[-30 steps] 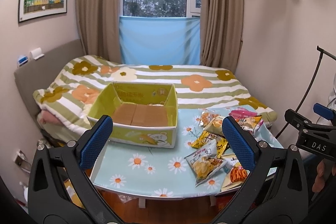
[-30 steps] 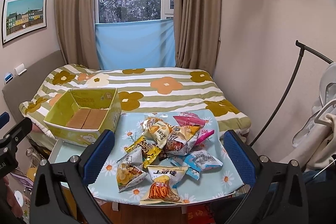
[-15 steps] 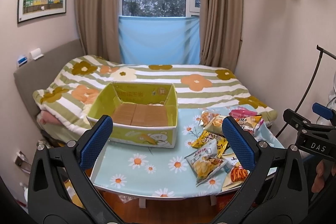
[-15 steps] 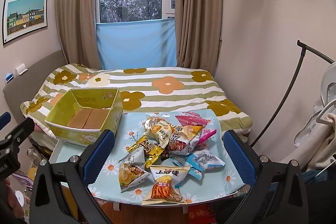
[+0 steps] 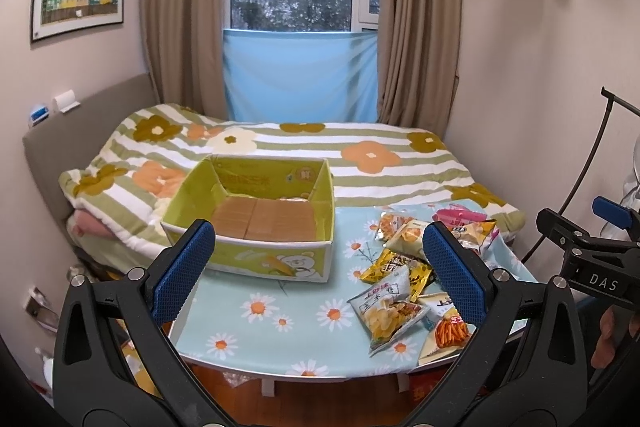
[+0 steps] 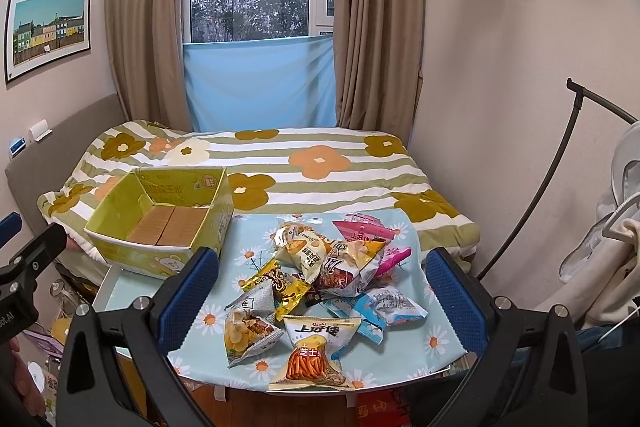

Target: Organize snacks

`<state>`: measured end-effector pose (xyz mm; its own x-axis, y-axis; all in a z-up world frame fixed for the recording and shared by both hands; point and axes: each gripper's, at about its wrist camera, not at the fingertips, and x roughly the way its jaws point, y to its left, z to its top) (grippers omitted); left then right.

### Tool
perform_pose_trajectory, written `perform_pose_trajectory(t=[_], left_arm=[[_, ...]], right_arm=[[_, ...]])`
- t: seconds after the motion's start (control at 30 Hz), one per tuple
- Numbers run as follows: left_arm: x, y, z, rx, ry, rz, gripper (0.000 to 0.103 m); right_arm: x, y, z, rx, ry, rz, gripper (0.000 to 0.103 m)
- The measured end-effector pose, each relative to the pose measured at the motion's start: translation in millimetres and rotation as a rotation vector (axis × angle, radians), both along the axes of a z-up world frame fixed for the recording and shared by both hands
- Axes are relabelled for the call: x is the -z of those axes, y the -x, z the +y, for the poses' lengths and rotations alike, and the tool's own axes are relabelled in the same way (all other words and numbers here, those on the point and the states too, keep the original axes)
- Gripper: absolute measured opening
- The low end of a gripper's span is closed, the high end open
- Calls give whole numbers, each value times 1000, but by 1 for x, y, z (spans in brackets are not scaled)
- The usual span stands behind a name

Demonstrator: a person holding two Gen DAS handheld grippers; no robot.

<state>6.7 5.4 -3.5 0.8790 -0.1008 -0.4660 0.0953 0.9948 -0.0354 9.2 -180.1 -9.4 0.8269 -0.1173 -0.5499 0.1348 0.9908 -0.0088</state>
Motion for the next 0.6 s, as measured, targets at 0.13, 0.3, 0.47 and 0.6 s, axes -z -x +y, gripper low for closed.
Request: perform_pose_trajectory(t=[0.13, 0.3, 0.47, 0.6], left_arm=[[-1, 0, -1, 4, -2, -1, 103], [-1, 1, -3, 10, 0, -7, 103], [-2, 1, -3, 10, 1, -6, 103], [-3, -7, -4, 6, -6, 30, 103]], right_arm=[[0, 0, -1, 0, -1, -2, 103], [0, -1, -1, 0, 2, -2, 103], [-2, -1, -4, -3, -3, -5, 103], [-5, 0, -8, 4, 7, -10, 103]])
